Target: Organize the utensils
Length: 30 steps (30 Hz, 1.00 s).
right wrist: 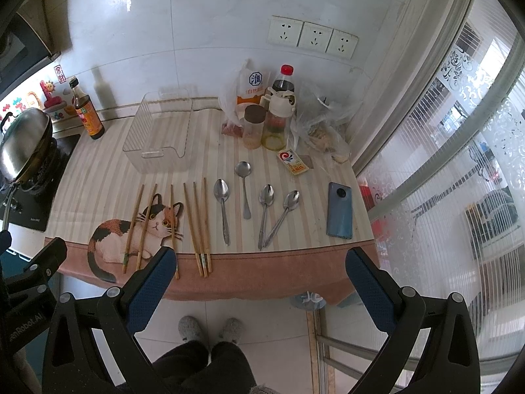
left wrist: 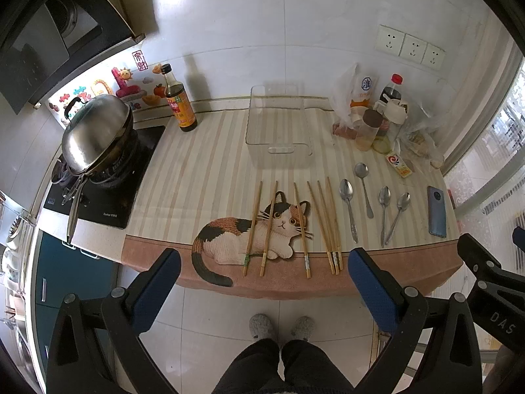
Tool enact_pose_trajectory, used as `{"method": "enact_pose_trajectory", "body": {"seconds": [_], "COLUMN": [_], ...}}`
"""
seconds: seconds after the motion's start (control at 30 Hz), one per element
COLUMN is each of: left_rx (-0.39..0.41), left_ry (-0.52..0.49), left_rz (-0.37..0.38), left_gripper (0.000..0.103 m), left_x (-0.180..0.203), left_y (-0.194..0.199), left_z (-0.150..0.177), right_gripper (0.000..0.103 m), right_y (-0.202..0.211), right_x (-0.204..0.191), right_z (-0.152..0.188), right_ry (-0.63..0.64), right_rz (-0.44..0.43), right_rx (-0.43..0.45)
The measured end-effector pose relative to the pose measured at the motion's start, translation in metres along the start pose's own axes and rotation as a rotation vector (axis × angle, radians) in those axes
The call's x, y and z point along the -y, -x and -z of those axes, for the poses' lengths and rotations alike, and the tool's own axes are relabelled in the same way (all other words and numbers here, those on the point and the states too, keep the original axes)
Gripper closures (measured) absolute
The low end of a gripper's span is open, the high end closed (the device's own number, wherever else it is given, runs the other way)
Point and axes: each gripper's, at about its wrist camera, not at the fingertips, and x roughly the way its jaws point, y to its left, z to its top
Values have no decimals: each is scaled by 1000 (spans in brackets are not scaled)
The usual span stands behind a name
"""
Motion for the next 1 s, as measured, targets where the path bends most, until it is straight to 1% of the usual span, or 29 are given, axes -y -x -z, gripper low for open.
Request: {"method": "enact_pose_trajectory", "body": {"seconds": [0.07,0.47,0.57,0.63,0.7,0.77,0.83,0.9,1.0], "left_rx": [-3,-3,17,53,92,106,99,91,54], "left_ry": [-2,0,3,14,33,50,64,69,64], "left_rz": [-4,-4,-12,-46,-99,-148,-190,-214,-245], "left_gripper": [0,0,0,0,0,0,0,0,0], "left_x": [6,8,9,8,3,-3,-9,-16,-21], "left_y": [6,5,3,-4,-15,-30,-48,-61,-92], "left_z": [-2,-5,-8,-13,-19,-26,-30,-29,-34], "right_gripper": [0,0,0,0,0,0,0,0,0], "right_y": [0,0,-1,-4,-11,-25,-42,-61,-94], "right_x": [0,2,2,4,6,7,7,4,-3], "right_z": [0,1,0,1,1,-1,-5,-10,-14], "right_ry": [0,-1,-9,-26,-41,-55,-61,-62,-51], "right_rz": [1,0,-4,-18,-30,-33,-39,-44,-53], "right_rx": [0,0,0,9,18,25,19,-2,-28]}}
